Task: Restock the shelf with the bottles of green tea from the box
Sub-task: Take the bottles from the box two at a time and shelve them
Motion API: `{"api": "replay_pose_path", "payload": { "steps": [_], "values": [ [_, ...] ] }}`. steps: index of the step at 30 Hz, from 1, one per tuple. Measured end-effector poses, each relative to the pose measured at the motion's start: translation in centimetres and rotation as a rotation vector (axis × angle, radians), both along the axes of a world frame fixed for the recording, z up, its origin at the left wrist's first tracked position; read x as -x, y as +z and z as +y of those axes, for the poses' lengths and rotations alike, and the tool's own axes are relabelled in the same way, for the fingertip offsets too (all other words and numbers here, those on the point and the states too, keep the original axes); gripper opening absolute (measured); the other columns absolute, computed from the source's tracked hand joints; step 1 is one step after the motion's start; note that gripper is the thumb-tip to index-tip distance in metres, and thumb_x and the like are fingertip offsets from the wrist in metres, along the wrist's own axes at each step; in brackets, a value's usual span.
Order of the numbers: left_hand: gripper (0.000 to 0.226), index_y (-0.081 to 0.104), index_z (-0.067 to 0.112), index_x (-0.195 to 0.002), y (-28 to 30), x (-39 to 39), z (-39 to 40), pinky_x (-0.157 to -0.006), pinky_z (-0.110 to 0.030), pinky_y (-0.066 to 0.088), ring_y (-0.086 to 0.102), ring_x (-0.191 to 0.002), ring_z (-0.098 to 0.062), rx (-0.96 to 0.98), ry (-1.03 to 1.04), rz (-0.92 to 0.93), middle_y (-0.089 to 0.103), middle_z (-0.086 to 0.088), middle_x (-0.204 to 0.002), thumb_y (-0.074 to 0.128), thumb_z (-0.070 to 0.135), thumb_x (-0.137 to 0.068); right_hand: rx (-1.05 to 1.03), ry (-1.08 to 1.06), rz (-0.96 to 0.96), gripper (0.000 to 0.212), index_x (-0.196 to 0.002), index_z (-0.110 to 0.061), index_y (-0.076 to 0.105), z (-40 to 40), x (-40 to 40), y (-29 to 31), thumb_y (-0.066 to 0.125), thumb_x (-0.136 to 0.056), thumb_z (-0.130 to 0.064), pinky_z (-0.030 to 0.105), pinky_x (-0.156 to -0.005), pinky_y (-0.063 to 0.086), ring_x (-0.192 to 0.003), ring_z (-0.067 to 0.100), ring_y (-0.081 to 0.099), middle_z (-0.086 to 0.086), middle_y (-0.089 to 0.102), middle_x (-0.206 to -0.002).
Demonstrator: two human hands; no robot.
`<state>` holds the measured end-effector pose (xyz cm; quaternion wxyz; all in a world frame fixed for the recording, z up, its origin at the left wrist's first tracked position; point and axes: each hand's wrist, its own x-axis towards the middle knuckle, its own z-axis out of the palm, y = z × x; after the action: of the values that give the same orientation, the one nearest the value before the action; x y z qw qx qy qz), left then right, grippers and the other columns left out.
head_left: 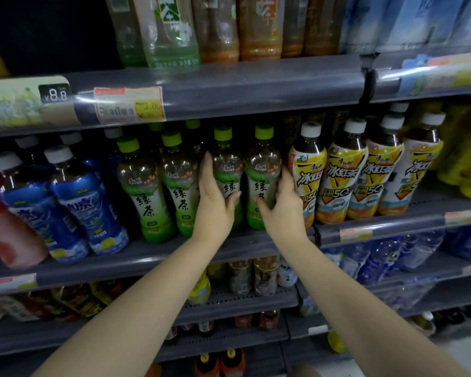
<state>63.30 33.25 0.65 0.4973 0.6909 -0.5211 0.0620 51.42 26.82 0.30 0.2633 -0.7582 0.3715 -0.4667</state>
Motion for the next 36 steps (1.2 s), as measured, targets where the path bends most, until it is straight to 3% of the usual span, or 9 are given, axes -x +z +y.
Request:
{"api": "replay_pose_path", "payload": {
  "steps": [3,6,11,13,16,20,23,27,36],
  "values": [
    [0.089,-0.002,0.021,-0.15,0.2,0.0,0.1,-0.109,-0.003,0.005,0.007,-0.145,-0.008,0.003,0.006,0.036,0.007,-0.001,-0.16,0.063,0.019,-0.089,-0.015,-0.024,-0.015,0.081,-0.147,-0.011,0.025,0.2,0.0,0.0,0.072,-0.081,-0.015,0.019,-0.107,0.028,-0.134,0.017,0.04,0.007,0.046,-0.143],
    [0.089,-0.004,0.025,-0.151,0.5,0.5,0.5,-0.104,-0.003,0.008,0.011,-0.135,0.004,-0.02,0.048,0.035,0.009,-0.001,-0.161,0.062,0.021,-0.089,-0.005,-0.031,-0.012,0.084,-0.149,-0.014,0.02,0.4,0.0,-0.4,0.071,-0.082,-0.018,0.017,-0.106,0.027,-0.134,0.01,0.036,0.006,0.042,-0.147],
    [0.091,-0.024,0.037,-0.141,0.1,1.0,1.2,-0.075,-0.017,0.045,0.053,-0.085,0.001,-0.121,0.089,-0.025,0.046,-0.022,-0.136,0.053,0.024,-0.094,-0.069,-0.053,0.001,0.082,-0.149,-0.02,0.018,0.8,-0.2,-0.6,0.068,-0.084,-0.019,0.024,-0.103,0.035,-0.133,0.017,0.042,0.005,0.044,-0.145],
    [0.091,-0.029,0.037,-0.139,0.0,1.0,1.1,-0.063,-0.021,0.045,0.047,-0.064,-0.001,-0.135,0.098,-0.007,0.051,-0.02,-0.12,0.051,0.024,-0.095,-0.122,-0.062,-0.025,0.072,-0.143,-0.015,0.029,0.9,-0.3,-0.7,0.069,-0.084,-0.018,0.021,-0.099,0.037,-0.128,0.018,0.047,0.006,0.049,-0.139],
    [0.092,-0.032,0.035,-0.138,-0.8,1.6,1.6,-0.074,-0.021,0.045,0.059,-0.089,-0.011,-0.165,0.069,0.055,0.036,-0.021,-0.143,0.049,0.022,-0.096,-0.189,-0.071,-0.014,0.057,-0.132,-0.009,0.042,1.4,-0.1,-1.8,0.07,-0.083,-0.018,0.022,-0.094,0.044,-0.118,0.018,0.054,0.006,0.057,-0.126],
    [0.085,-0.022,0.029,-0.146,-2.3,2.9,3.8,-0.092,-0.013,0.029,0.037,-0.133,-0.016,-0.215,0.022,0.099,0.003,-0.009,-0.16,0.047,0.023,-0.097,-0.184,-0.083,0.0,0.055,-0.131,-0.01,0.045,1.7,0.6,-3.0,0.071,-0.083,-0.018,0.024,-0.095,0.044,-0.112,0.011,0.052,0.002,0.057,-0.123],
    [0.074,-0.009,0.027,-0.15,-3.1,3.8,4.8,-0.088,0.001,0.015,0.026,-0.131,-0.003,-0.269,-0.007,0.155,-0.003,-0.004,-0.159,0.044,0.025,-0.098,-0.191,-0.112,0.002,0.048,-0.125,-0.01,0.048,1.6,0.4,-3.2,0.07,-0.083,-0.015,0.028,-0.093,0.048,-0.11,0.015,0.055,0.004,0.058,-0.12],
    [0.077,-0.015,0.026,-0.149,-3.3,4.1,4.0,-0.093,-0.004,0.017,0.026,-0.142,-0.018,-0.341,-0.037,0.214,-0.009,-0.003,-0.158,0.044,0.025,-0.098,-0.211,-0.127,-0.007,0.047,-0.127,-0.007,0.045,1.8,-0.6,-3.1,0.065,-0.084,-0.005,0.029,-0.091,0.049,-0.111,0.02,0.057,0.009,0.056,-0.123],
    [0.08,-0.015,0.03,-0.149,-2.3,2.5,2.2,-0.094,-0.01,0.019,0.025,-0.142,-0.017,-0.406,-0.068,0.315,-0.009,-0.001,-0.158,0.046,0.024,-0.098,-0.186,-0.122,0.013,0.049,-0.129,-0.006,0.045,0.1,-1.6,-3.1,0.065,-0.084,-0.005,0.027,-0.088,0.048,-0.111,0.025,0.058,0.013,0.058,-0.123]
  ]
}}
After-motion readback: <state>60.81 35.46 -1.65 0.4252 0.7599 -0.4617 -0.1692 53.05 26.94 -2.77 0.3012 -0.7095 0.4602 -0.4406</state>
